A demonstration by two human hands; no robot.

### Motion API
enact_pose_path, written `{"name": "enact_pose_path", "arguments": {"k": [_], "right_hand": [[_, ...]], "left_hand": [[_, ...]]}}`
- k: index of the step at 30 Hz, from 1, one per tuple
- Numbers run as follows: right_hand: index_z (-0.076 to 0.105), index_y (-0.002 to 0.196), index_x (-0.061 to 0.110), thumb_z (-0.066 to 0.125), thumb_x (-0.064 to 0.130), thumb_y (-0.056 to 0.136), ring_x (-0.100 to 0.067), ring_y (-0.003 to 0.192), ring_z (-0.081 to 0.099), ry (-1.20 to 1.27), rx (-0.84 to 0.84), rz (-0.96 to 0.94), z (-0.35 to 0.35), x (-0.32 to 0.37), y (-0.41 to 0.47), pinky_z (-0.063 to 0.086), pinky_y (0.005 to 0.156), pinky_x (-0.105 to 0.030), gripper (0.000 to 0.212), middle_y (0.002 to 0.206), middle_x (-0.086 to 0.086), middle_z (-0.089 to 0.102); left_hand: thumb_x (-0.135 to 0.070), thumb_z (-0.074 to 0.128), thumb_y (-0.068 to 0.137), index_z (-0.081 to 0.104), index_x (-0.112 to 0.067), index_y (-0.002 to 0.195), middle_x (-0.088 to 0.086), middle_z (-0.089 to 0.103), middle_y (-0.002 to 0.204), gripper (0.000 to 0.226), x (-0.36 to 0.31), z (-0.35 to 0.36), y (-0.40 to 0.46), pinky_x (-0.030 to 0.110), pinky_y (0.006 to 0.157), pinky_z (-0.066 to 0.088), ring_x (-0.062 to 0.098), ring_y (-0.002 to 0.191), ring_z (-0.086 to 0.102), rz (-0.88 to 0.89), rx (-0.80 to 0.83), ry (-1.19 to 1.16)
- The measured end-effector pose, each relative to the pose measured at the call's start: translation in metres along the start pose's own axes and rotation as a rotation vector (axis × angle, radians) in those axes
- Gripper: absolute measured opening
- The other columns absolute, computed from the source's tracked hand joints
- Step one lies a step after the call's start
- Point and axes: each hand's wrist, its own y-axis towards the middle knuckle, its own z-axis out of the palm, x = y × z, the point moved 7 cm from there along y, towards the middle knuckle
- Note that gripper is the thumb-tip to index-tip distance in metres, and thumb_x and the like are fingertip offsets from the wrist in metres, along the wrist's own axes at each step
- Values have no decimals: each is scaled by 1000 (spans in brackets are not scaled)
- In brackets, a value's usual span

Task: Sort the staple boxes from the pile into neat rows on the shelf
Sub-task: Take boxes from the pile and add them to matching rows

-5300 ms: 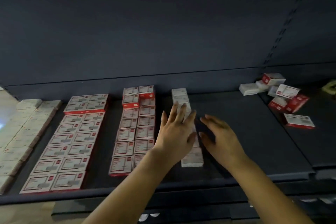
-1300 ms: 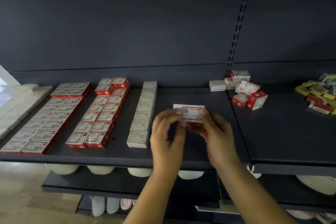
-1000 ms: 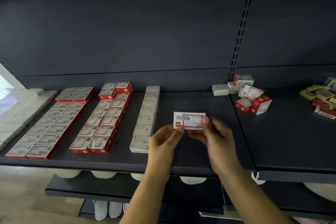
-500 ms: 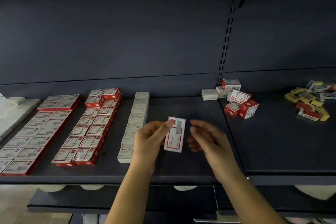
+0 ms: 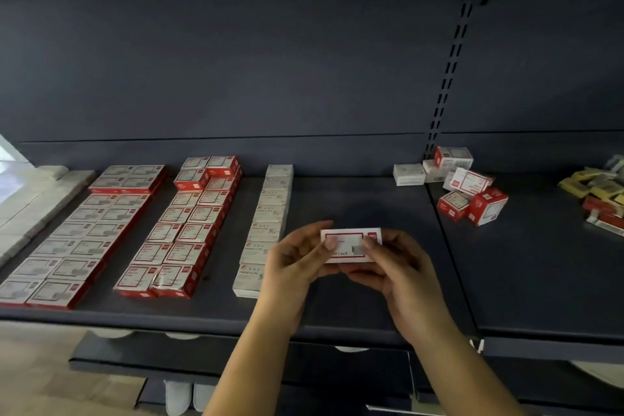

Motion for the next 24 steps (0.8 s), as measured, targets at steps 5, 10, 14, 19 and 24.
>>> {"name": "enact_pose_path", "arguments": {"k": [5, 10, 14, 19, 24], "right_hand": [[58, 93, 3, 75, 21, 70, -32, 82, 69, -20, 36, -12, 19, -6, 3, 57, 62, -31, 34, 90, -16, 70], [60, 101, 19, 68, 15, 78, -11, 91, 66, -392, 23, -252, 47, -5, 12, 54, 74, -22, 25, 98, -1, 67], [58, 112, 12, 55, 27, 82, -10, 107, 51, -1128, 183, -881, 116, -3, 9, 47, 90, -20, 34, 113, -4, 60], [56, 120, 7, 66, 30, 72, -16, 105, 52, -1359, 276, -891, 199, -37, 23, 54, 83, -36, 54, 112, -7, 61], [64, 110, 2, 86, 19, 59, -24, 97, 62, -1472, 264, -956, 274, -64, 40, 47, 82, -33, 58, 101, -8, 65]], "left_hand": [[-16, 65, 69, 65, -6, 102, 13, 72, 92, 34, -4, -22, 1, 29, 69, 57, 27, 88, 69, 13, -73, -62], [-16, 67, 69, 67, -7, 101, 14, 72, 93, 33, -11, -58, 3, 28, 70, 58, 27, 88, 70, 3, -139, -90], [-16, 68, 69, 67, -8, 102, 14, 72, 94, 34, -22, -103, 9, 27, 67, 57, 25, 85, 69, 0, -144, -103], [-12, 65, 69, 67, -5, 96, 11, 73, 87, 28, -55, -173, 17, 24, 62, 56, 21, 81, 70, 27, -134, -166], [-22, 64, 73, 65, -7, 105, 6, 73, 90, 36, -85, -255, 28, 31, 69, 58, 20, 85, 70, 116, -173, 42]]}}
